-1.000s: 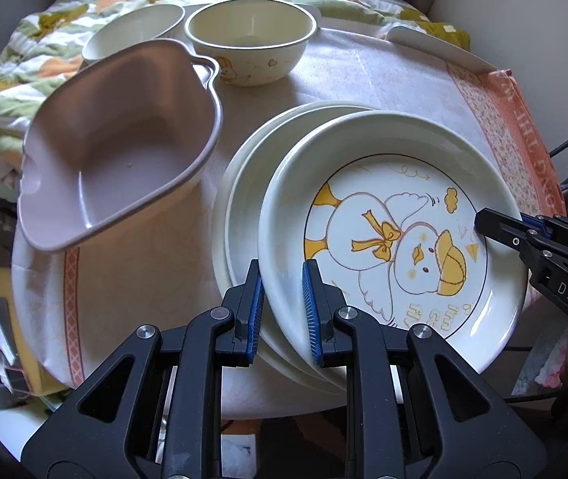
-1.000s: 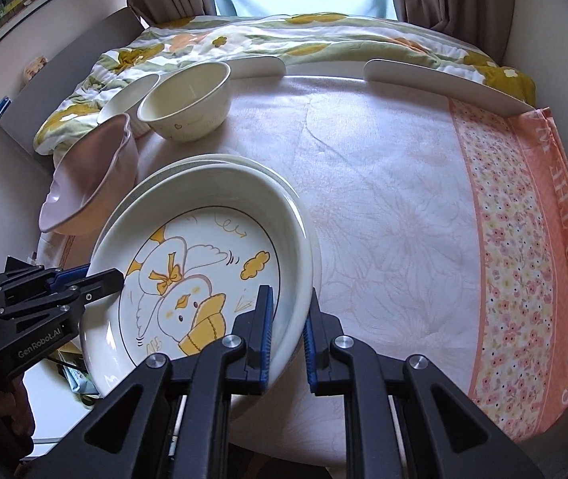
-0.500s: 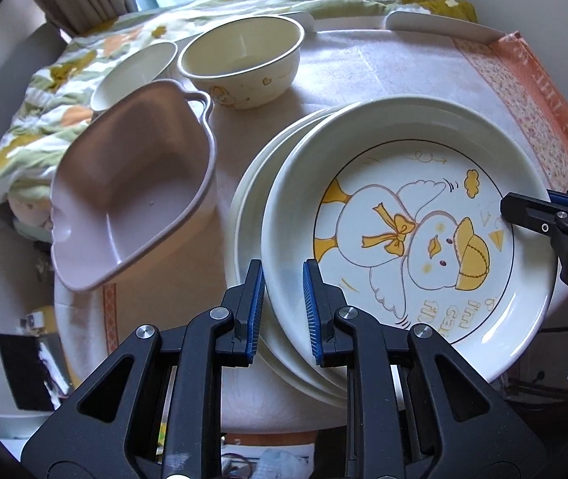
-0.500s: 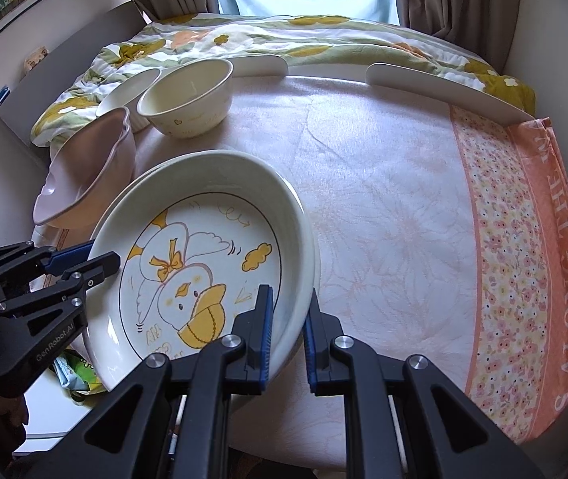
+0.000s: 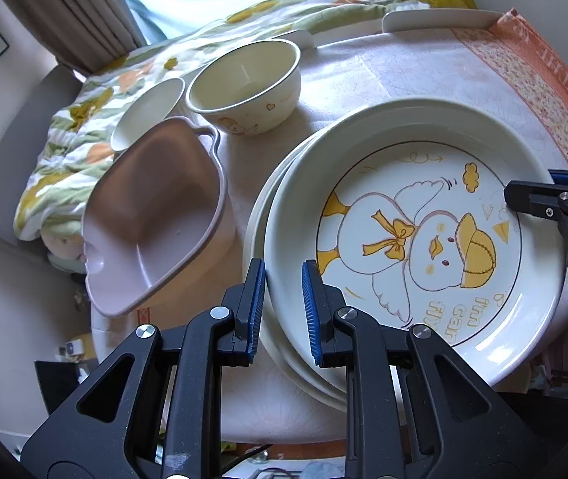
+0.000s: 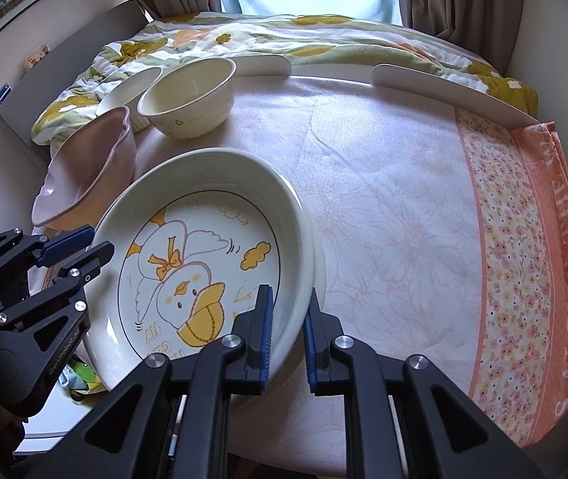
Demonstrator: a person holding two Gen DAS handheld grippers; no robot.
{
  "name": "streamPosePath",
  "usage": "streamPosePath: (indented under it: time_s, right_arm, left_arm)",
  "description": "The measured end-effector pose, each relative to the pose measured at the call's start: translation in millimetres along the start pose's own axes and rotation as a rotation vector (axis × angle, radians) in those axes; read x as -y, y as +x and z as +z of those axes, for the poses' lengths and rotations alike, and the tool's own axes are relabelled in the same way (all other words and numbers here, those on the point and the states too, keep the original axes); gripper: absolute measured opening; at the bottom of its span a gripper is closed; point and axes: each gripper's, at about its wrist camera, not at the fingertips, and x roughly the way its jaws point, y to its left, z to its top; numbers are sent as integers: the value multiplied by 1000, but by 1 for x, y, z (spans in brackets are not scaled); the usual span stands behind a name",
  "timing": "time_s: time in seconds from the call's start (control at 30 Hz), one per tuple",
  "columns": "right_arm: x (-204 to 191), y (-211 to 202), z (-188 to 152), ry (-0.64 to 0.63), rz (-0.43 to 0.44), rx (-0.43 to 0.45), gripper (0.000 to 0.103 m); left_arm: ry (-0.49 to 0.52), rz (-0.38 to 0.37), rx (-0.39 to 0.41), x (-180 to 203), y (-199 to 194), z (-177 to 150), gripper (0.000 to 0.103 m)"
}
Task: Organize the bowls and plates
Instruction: 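Settle the duck plate flat on the stack with both tools, then open both tools and pull them back from the plate stack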
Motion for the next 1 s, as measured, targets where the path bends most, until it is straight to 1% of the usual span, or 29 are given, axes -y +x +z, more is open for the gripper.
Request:
streamPosePath:
  time_s: [0.13, 0.3, 0.4, 0.5, 0.67, 0.77, 0.83, 0.9, 1.0]
  right_arm:
    - [-5, 1, 0, -30, -24, 5, 13]
    - [-7, 2, 0, -50, -41, 8, 13]
    - [-9, 2, 0, -63, -53, 4, 13]
    - [-8, 3, 0, -64, -52, 3, 13]
    - [-7, 0, 0, -53, -41, 5, 13]
    - [-6, -8, 2, -45, -31, 17, 13]
    - [-4, -14, 4, -31, -12, 35, 13]
    - [-1, -22, 8, -15, 16, 51, 13]
    - [2, -32, 15, -3, 57, 78, 14]
  left_arm:
    - [-15, -6, -9, -3, 2, -2, 17]
    - [-20, 9, -3, -5, 2, -2, 17]
    - [-39, -11, -14, -8, 5, -2, 17]
    - [-41, -10, -17, -9, 5, -3, 17]
    - [-70, -40, -21, -16, 3, -3, 17]
    - [-93, -57, -11, -18, -6, -2, 17]
    - [-111, -69, 9, -22, -15, 0, 17]
    - [-126, -65, 25, -26, -23, 3, 17]
    - [-171, -75, 33, -36, -32, 6, 17]
